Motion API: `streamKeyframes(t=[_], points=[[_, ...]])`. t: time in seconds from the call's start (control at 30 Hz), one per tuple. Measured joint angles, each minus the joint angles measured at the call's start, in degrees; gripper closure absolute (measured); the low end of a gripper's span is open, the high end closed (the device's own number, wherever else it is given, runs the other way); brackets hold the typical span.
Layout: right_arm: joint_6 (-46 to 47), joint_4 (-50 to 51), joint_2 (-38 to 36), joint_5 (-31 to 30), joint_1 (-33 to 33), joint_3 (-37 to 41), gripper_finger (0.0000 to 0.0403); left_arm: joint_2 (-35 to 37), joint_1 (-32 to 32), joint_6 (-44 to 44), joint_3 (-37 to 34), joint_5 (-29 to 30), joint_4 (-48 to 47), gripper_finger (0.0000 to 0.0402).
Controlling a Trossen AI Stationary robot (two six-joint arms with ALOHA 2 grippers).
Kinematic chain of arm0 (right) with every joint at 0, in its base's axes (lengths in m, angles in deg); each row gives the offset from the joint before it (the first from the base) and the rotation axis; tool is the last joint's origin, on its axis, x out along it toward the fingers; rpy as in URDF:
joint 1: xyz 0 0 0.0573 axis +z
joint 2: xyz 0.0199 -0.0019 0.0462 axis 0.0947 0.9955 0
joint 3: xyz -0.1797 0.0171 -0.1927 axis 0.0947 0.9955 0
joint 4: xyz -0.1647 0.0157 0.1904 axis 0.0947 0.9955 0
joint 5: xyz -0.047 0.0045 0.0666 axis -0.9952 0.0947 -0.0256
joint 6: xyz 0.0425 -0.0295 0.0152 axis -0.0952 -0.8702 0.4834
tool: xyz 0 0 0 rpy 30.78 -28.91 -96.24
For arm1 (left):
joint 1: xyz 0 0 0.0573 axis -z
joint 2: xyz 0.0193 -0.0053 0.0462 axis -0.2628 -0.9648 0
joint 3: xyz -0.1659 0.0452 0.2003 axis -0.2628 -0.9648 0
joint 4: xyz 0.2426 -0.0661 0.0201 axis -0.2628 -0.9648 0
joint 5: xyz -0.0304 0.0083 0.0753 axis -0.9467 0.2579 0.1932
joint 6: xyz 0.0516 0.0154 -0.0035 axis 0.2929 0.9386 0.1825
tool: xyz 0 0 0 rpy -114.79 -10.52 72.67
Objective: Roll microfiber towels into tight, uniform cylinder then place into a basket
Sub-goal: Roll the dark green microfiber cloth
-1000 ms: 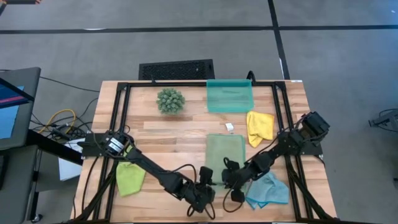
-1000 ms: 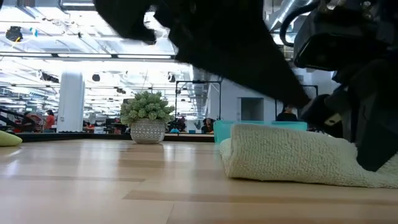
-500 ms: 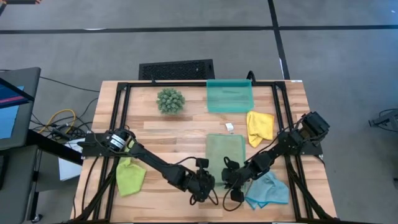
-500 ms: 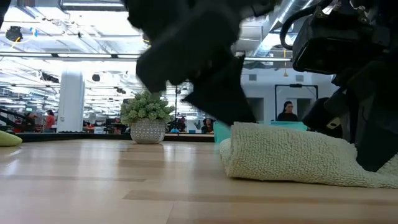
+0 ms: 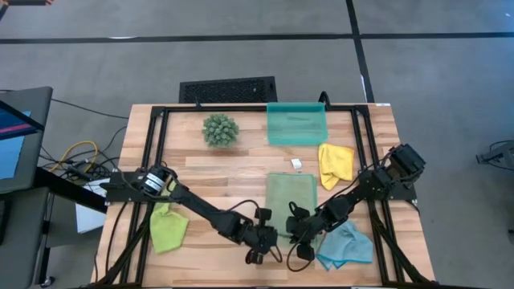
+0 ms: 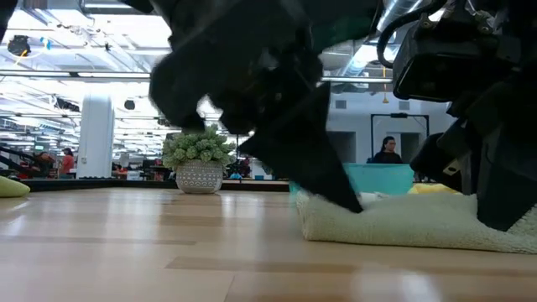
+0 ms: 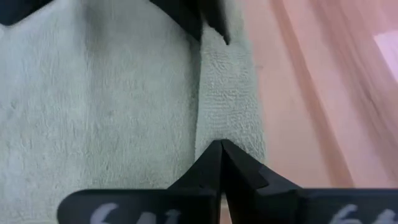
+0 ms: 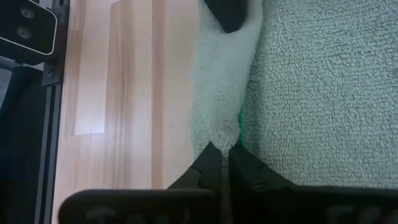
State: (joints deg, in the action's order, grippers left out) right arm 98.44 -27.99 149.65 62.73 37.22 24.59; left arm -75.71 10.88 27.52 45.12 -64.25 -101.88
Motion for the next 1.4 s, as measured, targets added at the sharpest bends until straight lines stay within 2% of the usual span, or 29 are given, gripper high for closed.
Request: streamKeyframes(t=[0.17,0.43,0.57,0.67,0.83,1.1,1.23,1.4], points=[[-2.24,0.02,0.0,-0.67,1.14,0.0,0.0363,-0.42,-0.65,-1.65,0.2,-0.2,-2.08,0.04],[-2.98,-0.4,-0.08,-0.55,1.81,0.02,0.0293,-0.42,-0.69,-1.84,0.22,-0.81,-2.89,0.04],[-2.46,3.1,-2.73,-0.62,1.98,0.2,0.0272,-0.44,-0.71,-1.84,0.2,-0.84,-2.98,0.04],[-1.71,8.77,-6.3,-2.71,3.1,0.42,0.0277,-0.44,-0.71,-1.84,0.16,-0.86,-3.21,0.04],[3.29,18.51,-11.04,-8.16,5.47,0.37,0.0321,-0.46,-0.71,-1.82,0.15,-0.87,-3.29,0.04],[6.91,19.48,-14.17,-9.97,11.47,0.15,0.0387,-0.6,-0.86,-1.78,0.13,-0.8,-2.5,0.04],[8.9,19.46,-14.0,-9.97,13.1,0.15,0.0377,-0.62,-0.76,-1.74,0.11,-0.8,-2.49,0.04],[9.22,18.78,-12.27,-7.23,12.66,0.13,0.0314,-0.62,-0.73,-1.73,0.05,-0.85,-2.87,0.04]])
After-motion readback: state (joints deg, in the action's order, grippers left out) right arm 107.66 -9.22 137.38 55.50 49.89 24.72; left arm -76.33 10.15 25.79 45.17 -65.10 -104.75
